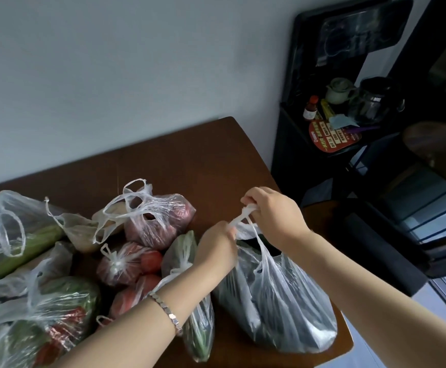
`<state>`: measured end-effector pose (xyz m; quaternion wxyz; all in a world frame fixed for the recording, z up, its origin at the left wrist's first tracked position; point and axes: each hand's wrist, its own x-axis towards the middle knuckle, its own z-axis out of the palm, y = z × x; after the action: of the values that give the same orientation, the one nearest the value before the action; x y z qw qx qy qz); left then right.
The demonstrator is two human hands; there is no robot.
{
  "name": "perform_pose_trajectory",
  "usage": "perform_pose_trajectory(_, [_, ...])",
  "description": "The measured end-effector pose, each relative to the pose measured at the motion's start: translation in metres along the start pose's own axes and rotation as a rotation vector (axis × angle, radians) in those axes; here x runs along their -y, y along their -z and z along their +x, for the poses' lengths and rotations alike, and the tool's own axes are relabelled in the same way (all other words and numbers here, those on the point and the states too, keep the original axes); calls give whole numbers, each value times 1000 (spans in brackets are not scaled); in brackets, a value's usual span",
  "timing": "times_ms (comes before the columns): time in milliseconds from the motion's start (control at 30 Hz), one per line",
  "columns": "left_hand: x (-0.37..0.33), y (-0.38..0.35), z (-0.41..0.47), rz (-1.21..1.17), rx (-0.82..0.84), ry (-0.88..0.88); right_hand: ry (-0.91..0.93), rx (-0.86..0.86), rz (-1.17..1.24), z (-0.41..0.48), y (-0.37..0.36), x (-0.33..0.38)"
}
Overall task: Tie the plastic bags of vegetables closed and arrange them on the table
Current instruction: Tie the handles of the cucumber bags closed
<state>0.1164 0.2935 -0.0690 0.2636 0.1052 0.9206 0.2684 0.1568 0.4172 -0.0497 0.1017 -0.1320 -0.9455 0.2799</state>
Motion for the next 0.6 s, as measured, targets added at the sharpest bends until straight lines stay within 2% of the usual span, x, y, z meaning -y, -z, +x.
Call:
perform_pose_trajectory(33, [5, -1, 2, -47, -32, -52, -20, 14, 30, -5, -2, -1])
perform_pose_trajectory(133, [10, 6, -2, 77, -38, -162, -111, -59, 102, -20, -4, -7])
perform_pose_trajectory(233, [10, 14, 3, 7, -68, -176, -210, -212, 166, -37, 0, -15])
perform_pose_trajectory(300, [6, 19, 7, -27, -116, -206, -348, -239, 212, -42, 6, -20])
perform_pose_trajectory(367, [0, 28, 5, -12, -182, -241, -548, -206, 380, -41, 13, -23])
perform_pose_trajectory(433, [-7, 39, 2, -21, -232, -270, -674, -161, 636, -38, 24, -22])
perform_pose_trajectory(500, [-14, 52, -5, -2, -242, -308, -677, -157, 816, -37, 40, -17])
perform_pose_trajectory(600, [-24, 70, -15, 138, -188, -364, -533, -195, 681, -39, 60, -11])
